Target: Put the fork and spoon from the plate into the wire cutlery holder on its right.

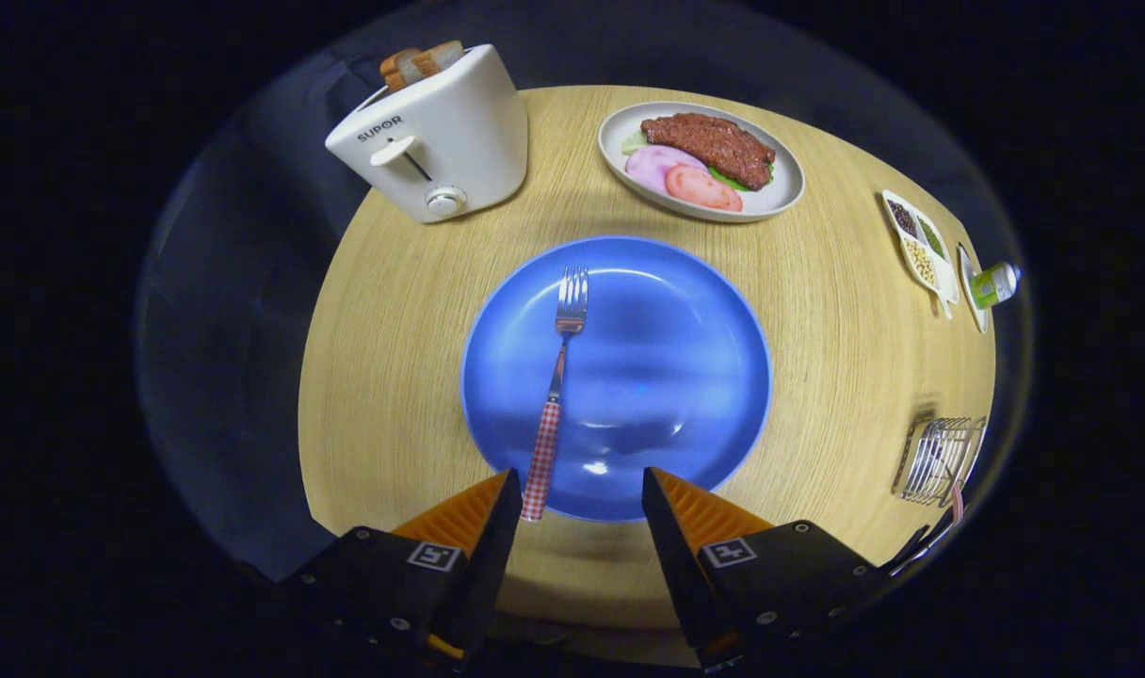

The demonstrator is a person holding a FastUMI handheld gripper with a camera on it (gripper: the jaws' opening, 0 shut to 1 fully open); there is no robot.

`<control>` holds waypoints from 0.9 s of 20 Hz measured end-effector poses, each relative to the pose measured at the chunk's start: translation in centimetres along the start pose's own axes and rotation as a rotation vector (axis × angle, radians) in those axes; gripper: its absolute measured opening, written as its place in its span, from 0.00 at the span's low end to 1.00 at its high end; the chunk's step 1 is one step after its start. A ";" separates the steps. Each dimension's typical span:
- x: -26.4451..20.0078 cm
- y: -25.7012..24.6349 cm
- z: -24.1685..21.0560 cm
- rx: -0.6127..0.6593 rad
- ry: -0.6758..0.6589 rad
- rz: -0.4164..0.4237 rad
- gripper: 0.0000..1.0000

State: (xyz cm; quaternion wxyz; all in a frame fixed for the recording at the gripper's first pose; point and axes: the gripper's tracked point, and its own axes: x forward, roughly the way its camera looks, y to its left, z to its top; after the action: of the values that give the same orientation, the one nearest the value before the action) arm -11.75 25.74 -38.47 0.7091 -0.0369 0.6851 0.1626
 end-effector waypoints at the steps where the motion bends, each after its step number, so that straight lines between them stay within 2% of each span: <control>1: 0.6 0.0 -0.1 -0.001 0.007 -0.011 0.74; 2: 1.0 0.2 -0.4 0.000 0.016 -0.010 0.72; 4: 2.0 0.8 -0.6 0.022 0.036 0.002 0.63; 5: 2.3 0.8 -0.7 0.030 0.046 0.000 0.55; 8: 2.5 0.1 -1.2 0.026 0.064 -0.019 0.42; 9: 2.3 0.1 -1.4 0.023 0.074 -0.011 0.34; 12: 2.5 -0.2 -1.6 0.019 0.079 -0.004 0.25; 13: 2.5 -0.1 -1.4 0.024 0.079 0.012 0.16; 15: 1.9 0.1 -1.2 0.036 0.082 0.050 0.10; 18: -0.3 -1.1 -0.6 0.045 0.046 0.096 0.09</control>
State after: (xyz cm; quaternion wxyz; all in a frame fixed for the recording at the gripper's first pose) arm -11.99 24.53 -38.34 0.6851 0.0081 0.7058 0.1803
